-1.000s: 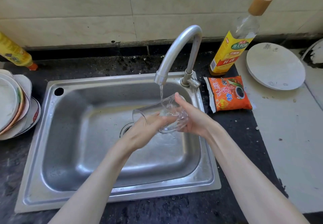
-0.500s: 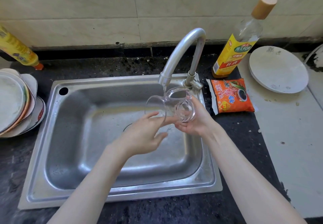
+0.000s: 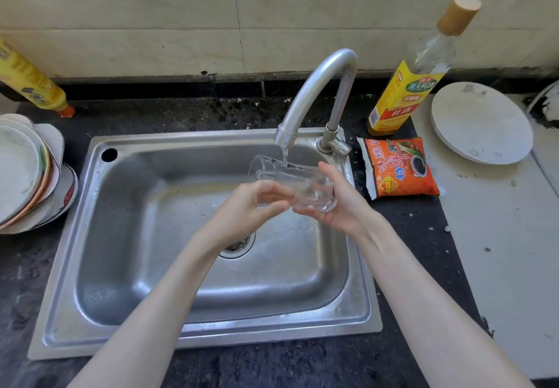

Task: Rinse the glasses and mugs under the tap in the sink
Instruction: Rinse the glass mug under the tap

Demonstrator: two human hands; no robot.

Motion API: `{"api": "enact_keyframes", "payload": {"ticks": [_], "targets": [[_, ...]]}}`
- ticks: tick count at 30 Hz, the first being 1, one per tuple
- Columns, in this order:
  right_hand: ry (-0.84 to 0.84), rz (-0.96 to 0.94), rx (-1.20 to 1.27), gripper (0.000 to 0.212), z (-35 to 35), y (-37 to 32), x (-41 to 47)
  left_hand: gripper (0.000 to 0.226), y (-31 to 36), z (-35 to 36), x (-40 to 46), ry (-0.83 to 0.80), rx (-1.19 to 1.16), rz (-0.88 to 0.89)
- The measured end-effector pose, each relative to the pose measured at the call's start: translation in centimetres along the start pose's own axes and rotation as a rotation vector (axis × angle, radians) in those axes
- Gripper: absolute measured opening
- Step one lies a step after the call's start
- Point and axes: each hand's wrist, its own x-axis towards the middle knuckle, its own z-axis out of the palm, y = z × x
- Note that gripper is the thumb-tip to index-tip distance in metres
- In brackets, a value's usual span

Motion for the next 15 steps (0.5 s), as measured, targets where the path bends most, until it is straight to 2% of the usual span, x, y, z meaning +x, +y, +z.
{"api": "enact_keyframes", "payload": {"ticks": [2,3,6,8,10,12,15], "targets": [[0.008,0.092,0.029,0.044,-0.2,-0.3,-0.2,0.020,-0.7,0.0,0.1,0.036,0.234,0.108],[0.016,0.138,-0.001,0.047,-0.3,-0.3,-0.3,0.020,-1.0,0.0,0.1,0.100,0.228,0.125],[0.032,0.130,-0.120,0.054,-0.1,-0.4,-0.3,0.021,-0.7,0.3,0.1,0.237,-0.005,0.050],[0.014,0.050,-0.172,0.058,0.0,-0.4,0.0,0.019,-0.4,0.4,0.2,0.234,-0.228,-0.039],[0.009,0.010,-0.220,0.060,-0.2,-0.2,0.0,0.017,-0.1,0.4,0.3,0.225,-0.332,-0.076],[0.010,0.035,-0.210,0.056,-0.6,0.1,-0.3,0.017,0.4,0.6,0.4,0.292,-0.300,-0.057],[-0.049,0.187,0.042,0.051,-0.8,1.2,-1.3,0.019,0.7,1.2,0.7,0.506,-0.111,-0.003]]}}
